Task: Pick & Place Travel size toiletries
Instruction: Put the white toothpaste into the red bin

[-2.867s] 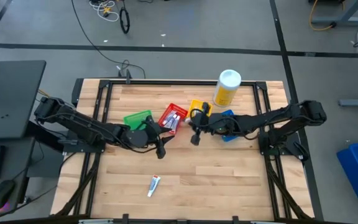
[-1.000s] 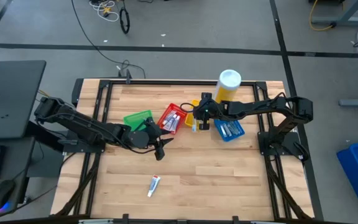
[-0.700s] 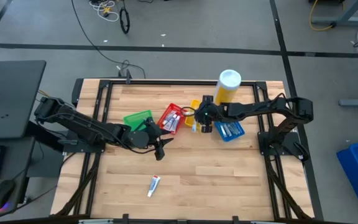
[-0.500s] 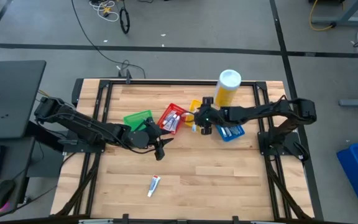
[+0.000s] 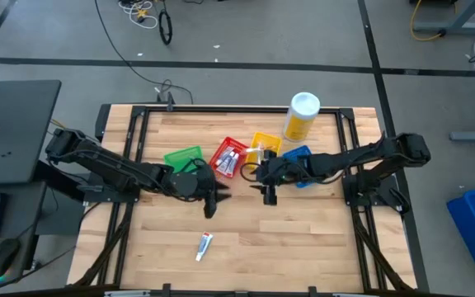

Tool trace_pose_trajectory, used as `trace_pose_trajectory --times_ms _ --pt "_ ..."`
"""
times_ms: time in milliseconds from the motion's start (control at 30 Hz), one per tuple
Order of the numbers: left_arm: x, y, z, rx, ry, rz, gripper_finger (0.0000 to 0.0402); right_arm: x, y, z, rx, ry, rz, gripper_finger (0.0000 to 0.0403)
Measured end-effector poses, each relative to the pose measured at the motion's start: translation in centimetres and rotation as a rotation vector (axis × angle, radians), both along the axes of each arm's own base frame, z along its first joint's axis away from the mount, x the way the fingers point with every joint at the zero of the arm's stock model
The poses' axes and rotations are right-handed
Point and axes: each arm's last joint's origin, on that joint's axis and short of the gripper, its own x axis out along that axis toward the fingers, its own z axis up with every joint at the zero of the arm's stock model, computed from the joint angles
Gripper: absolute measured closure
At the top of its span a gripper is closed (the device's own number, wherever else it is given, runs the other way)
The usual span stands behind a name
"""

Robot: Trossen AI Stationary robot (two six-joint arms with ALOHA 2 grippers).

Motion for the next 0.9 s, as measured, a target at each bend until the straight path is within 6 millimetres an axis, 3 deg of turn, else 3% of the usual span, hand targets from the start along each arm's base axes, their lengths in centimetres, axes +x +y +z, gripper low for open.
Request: trace_pose_trajectory --times_ms 200,433,700,900 --pt "-0.2 -2.4 -0.4 -0.194 0.040 -0.206 0.0248 0.0 1.1 0.1 0.015 -0.022 0.024 0.0202" --pt "0.3 -6.0 -2.4 -0.243 0.135 -0.281 0.0248 0.0 1.3 0.1 0.010 -0.024 0.034 0.0223" --pt "2.2 -8.0 -1.1 -0.248 0.387 -0.292 0.0248 -0.6 1.3 -0.6 0.015 0.074 0.046 0.0241" --pt "2.5 -8.2 -0.7 -0.296 0.587 -0.160 0.0248 -1.0 1.3 -1.0 0.045 0.129 0.070 0.0254"
